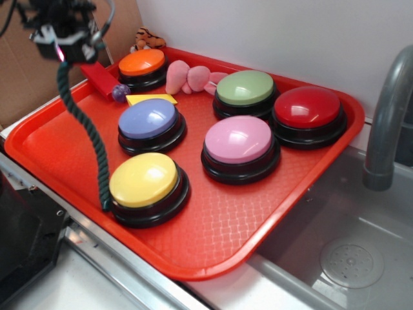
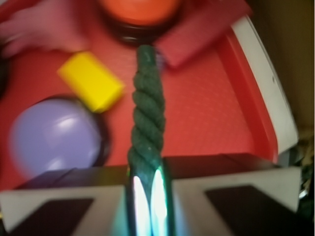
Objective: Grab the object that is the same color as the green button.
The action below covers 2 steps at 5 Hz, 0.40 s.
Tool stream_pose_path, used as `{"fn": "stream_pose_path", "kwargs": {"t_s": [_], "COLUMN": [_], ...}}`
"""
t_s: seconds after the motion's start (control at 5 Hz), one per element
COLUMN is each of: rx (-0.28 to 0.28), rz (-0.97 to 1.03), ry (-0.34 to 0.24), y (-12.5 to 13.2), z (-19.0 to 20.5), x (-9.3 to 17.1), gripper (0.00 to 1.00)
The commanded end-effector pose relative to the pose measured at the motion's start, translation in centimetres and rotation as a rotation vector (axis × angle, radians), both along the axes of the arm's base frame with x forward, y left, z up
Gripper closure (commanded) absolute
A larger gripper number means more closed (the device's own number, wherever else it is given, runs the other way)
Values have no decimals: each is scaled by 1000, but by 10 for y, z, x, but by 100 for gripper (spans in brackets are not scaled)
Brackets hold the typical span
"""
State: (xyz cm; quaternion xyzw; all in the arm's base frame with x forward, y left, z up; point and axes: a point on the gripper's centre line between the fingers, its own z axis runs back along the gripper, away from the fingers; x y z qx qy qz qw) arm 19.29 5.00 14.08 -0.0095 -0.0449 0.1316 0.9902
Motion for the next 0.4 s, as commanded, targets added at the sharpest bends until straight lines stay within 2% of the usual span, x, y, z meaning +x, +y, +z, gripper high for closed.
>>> {"fn": "stream_pose_path", "kwargs": {"t_s": [0.0, 0.2], "rx": [-129, -91], "rz": [-262, -241], "ry": [-107, -116], "y": [-53, -65], "z": [55, 49], "x": [0, 3], "gripper": [100, 100]}}
